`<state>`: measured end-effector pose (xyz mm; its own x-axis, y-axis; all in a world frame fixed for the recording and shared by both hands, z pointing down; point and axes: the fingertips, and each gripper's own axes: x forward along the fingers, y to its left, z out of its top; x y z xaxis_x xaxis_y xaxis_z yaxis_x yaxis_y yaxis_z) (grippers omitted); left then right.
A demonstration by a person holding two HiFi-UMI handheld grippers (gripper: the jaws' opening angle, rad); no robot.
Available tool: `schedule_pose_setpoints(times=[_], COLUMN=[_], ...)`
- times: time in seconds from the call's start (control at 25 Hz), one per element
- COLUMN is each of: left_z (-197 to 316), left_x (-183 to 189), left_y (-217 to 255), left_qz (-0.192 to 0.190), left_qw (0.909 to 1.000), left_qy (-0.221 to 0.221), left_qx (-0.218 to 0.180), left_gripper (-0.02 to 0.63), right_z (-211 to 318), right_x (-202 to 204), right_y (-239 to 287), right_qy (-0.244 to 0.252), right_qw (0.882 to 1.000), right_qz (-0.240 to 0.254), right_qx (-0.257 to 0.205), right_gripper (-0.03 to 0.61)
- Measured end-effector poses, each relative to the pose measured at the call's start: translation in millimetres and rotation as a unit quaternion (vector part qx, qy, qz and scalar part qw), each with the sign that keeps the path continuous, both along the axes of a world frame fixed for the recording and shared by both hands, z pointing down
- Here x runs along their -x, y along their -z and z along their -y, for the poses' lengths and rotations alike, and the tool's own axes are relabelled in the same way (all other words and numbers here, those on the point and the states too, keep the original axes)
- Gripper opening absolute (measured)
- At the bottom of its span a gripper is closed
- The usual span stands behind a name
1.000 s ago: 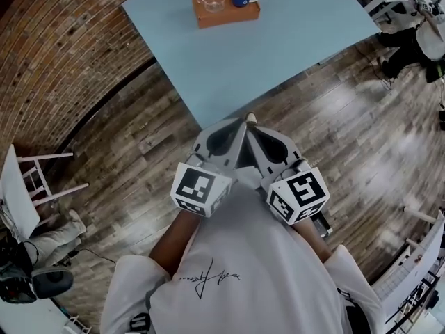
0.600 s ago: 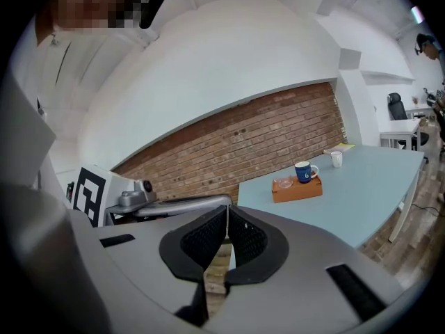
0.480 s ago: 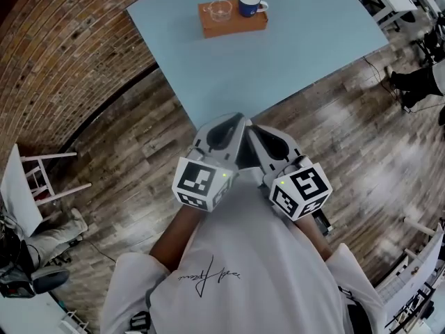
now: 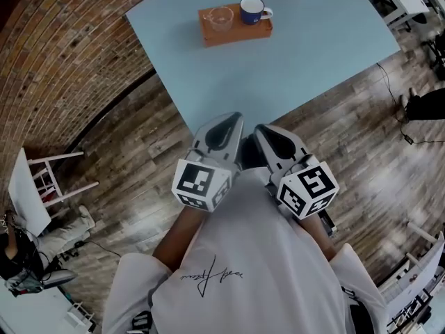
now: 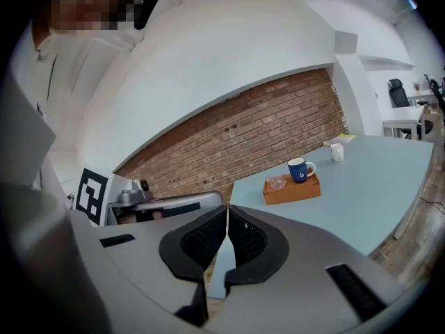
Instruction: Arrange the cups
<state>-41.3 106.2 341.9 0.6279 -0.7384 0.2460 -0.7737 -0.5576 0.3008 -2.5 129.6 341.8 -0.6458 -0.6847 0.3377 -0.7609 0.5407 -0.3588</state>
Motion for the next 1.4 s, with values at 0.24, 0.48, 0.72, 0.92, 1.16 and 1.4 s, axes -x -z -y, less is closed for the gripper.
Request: schedule_pose_setpoints(times=[0.24, 0.48, 0.72, 0.92, 1.16, 1.4], left_z=[30.4, 58.4, 84.0, 105.1, 122.3, 136.0], left_x=[-0.8, -8.5, -23.7, -34.2, -39.7, -39.7], left_y=[-1.0, -3.4, -5.0, -5.8, -9.4, -11.6], left_qz=[0.010, 0.013, 0.014, 0.010, 0.011, 0.017], left_qw=[0.9993, 0.9987, 0.9979, 0.9972, 0.9961, 0.9950], left_qy=[0.034, 0.049, 0.063, 0.074, 0.088, 0.098], left_qx=[-0.009, 0.000, -0.002, -0.003, -0.003, -0.001], left_gripper=[0.008, 0.008, 0.008, 0.008, 0.008, 0.008], right_z=[33.1, 66.4, 95.8, 117.6, 136.0, 154.5], right_x=[-14.5, -26.4, -44.0, -54.0, -55.9, -57.5], right_y=[-4.4, -5.4, -5.6, -6.4, -11.1, -11.0], right_qy=[0.004, 0.022, 0.039, 0.056, 0.100, 0.126], right_qw=[1.000, 1.000, 0.999, 0.998, 0.995, 0.992], right_qz=[0.005, 0.006, 0.002, 0.002, 0.005, 0.005], right_qx=[0.006, 0.009, 0.002, 0.001, 0.004, 0.000], right_gripper=[0.021, 0.021, 0.021, 0.021, 0.021, 0.021])
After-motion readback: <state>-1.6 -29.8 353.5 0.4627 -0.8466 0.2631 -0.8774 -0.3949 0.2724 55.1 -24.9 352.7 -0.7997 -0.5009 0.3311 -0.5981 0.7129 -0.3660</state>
